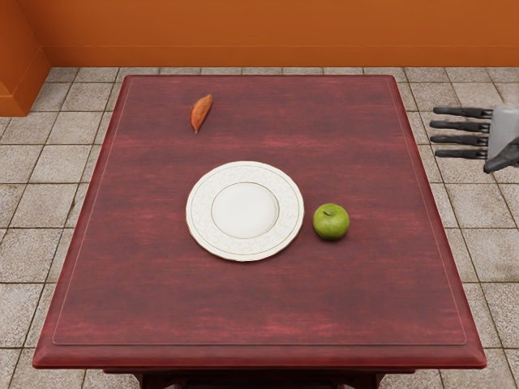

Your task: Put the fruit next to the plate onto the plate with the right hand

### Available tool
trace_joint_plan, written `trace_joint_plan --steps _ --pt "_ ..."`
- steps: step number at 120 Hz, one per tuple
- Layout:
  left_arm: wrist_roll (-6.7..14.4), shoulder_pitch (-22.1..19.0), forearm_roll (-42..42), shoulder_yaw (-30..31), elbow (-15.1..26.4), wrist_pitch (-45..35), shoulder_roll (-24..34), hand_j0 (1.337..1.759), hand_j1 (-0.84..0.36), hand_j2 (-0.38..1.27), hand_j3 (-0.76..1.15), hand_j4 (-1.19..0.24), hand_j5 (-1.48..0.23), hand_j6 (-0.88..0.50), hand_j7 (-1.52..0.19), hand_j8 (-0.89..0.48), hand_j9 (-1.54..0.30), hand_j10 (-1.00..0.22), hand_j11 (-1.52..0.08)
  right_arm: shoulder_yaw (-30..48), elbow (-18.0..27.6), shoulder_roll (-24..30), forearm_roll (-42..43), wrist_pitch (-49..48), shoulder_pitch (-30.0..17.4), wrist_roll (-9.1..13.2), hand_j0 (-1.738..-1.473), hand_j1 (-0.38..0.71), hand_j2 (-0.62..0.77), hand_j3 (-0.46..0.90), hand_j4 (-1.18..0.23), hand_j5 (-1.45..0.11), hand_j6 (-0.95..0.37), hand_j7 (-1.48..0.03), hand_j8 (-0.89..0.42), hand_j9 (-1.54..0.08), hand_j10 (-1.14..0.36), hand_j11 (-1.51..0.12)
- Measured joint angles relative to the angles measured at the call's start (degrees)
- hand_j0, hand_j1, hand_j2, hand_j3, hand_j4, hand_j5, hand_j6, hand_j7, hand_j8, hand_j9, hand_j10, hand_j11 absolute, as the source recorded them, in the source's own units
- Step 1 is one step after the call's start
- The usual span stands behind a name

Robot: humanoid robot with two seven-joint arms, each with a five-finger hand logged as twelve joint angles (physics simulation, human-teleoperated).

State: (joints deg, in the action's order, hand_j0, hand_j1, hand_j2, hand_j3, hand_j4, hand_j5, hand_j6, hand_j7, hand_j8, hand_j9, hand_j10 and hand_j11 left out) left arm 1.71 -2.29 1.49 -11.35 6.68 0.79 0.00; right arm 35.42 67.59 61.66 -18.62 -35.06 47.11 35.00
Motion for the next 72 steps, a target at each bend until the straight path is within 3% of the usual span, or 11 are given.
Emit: trace_joint_plan --steps 20,34,44,59,72 --pt "0.00 0.00 0.00 0.00 0.00 0.00 0.00 1.658 0.34 0.00 0.00 -0.01 -0.02 -0.01 -0.02 -0.01 -0.02 -0.01 -0.02 0.50 -0.19 -1.04 0.58 0.00 0.14 0.00 -1.658 -0.35 0.00 0.00 0.00 0.00 0.01 0.00 0.00 0.00 0.00 0.00" --pt "0.00 0.00 0.00 0.00 0.00 0.00 0.00 1.658 0.34 0.00 0.00 -0.01 -0.02 -0.01 -0.02 -0.01 -0.02 -0.01 -0.02 2.13 1.20 -4.24 11.86 0.00 4.20 0.00 -1.658 -0.35 0.00 0.00 0.00 0.00 0.00 0.00 0.00 0.00 0.00 0.00" --pt "0.00 0.00 0.00 0.00 0.00 0.00 0.00 1.658 0.34 0.00 0.00 -0.01 -0.02 -0.01 -0.02 -0.01 -0.02 -0.01 -0.02 4.91 7.21 -7.47 24.44 1.19 5.57 0.00 -1.658 -0.35 0.00 0.00 0.00 0.00 0.00 0.00 0.00 0.00 0.00 0.00" --pt "0.01 0.00 0.00 0.01 0.00 0.00 0.00 1.658 0.34 0.00 0.00 -0.01 -0.02 -0.01 -0.02 -0.01 -0.02 -0.01 -0.02 6.53 17.06 -13.66 46.07 11.73 6.23 0.00 -1.658 -0.35 0.00 0.00 0.00 0.00 0.00 0.00 0.00 0.00 0.00 0.00" --pt "-0.01 0.00 0.01 0.01 0.00 0.00 0.00 1.658 0.34 0.00 0.00 -0.01 -0.01 -0.01 -0.01 -0.01 -0.01 -0.01 -0.01 7.85 21.12 -17.32 53.57 16.03 4.15 0.00 -1.658 -0.35 0.00 0.00 0.00 0.00 0.00 0.00 0.00 0.00 0.00 0.00"
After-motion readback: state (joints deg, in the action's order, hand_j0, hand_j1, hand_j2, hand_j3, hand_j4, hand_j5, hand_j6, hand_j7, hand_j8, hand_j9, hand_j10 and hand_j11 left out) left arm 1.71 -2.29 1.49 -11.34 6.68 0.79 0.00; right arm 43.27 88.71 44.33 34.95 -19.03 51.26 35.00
